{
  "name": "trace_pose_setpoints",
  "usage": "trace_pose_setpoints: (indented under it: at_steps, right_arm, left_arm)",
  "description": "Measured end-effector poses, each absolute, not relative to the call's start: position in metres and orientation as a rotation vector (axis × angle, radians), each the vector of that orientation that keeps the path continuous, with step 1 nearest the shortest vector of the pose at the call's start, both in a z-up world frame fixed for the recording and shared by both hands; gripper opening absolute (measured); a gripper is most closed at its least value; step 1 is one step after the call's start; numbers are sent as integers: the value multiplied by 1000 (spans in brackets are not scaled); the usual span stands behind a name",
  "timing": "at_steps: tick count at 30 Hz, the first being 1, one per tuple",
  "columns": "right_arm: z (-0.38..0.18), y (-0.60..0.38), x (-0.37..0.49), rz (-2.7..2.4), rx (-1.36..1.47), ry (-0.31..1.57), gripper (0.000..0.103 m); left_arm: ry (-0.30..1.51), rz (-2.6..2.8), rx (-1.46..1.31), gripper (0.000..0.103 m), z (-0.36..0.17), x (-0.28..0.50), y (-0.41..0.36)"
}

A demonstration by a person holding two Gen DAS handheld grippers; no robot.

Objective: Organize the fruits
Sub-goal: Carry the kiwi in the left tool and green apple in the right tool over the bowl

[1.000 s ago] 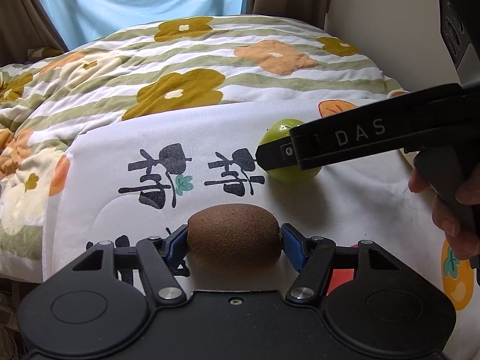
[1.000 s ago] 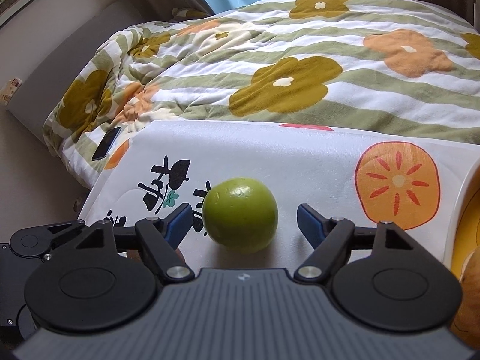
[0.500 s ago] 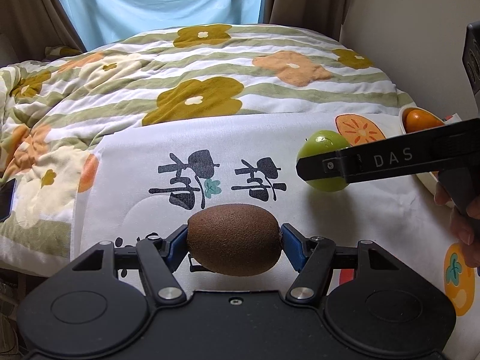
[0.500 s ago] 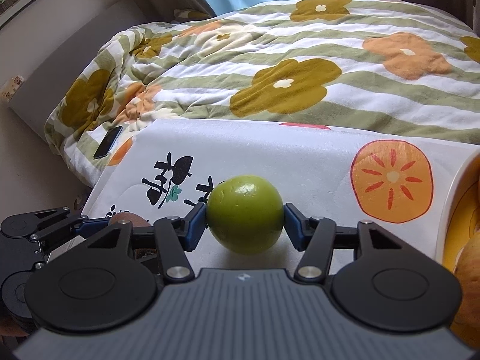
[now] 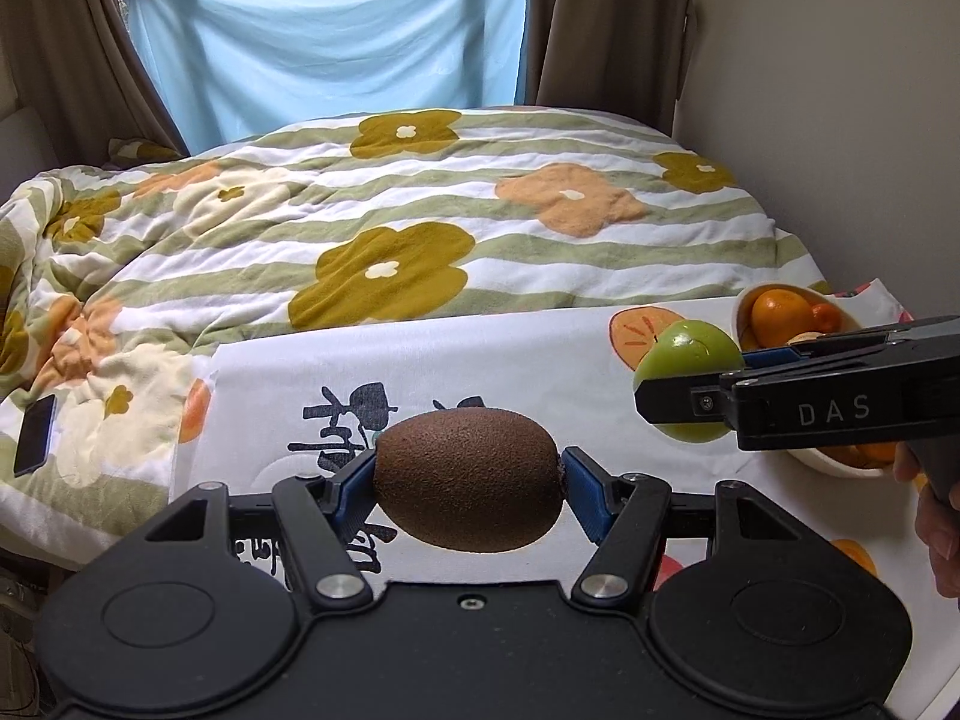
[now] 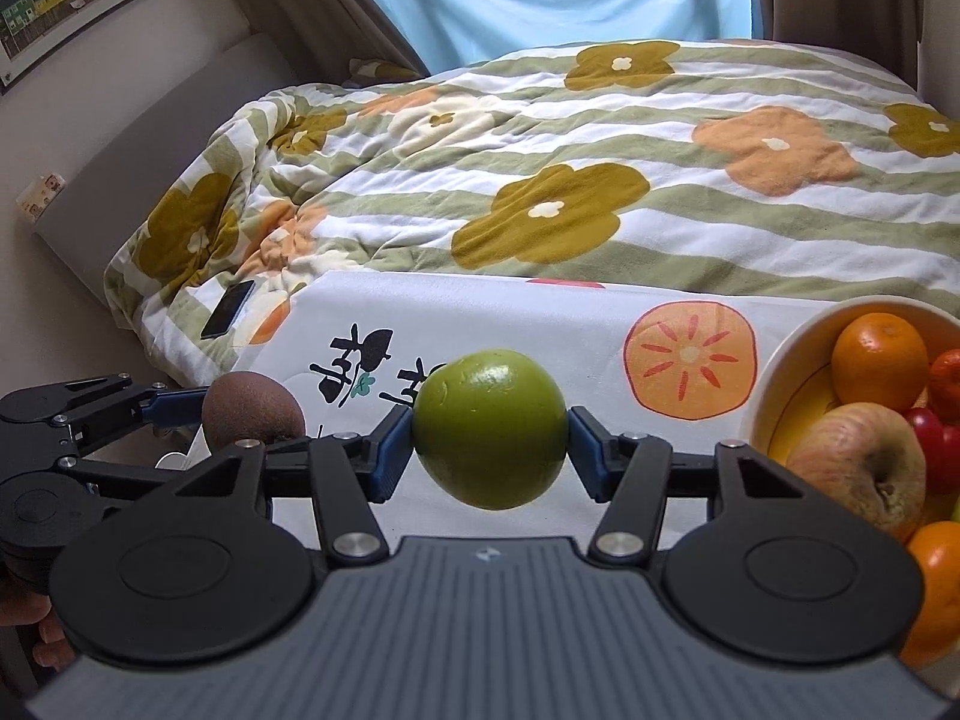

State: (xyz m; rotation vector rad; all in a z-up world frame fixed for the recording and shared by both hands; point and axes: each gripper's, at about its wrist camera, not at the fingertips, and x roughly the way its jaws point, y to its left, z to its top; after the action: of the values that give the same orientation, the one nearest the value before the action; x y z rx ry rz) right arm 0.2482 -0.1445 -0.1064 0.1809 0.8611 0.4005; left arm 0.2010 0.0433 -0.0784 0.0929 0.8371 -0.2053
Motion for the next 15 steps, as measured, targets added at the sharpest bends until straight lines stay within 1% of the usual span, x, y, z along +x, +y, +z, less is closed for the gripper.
trace_pose_setpoints:
  at_steps: [8,15]
  right_arm:
    - [-78,-200,221,343,199,820,71]
    - [-63,-264,205,271,204,790,71]
  left_arm:
    - [791,-241,91,69,-48,191,-3]
    - [757,-296,108,69,-35,193,-58]
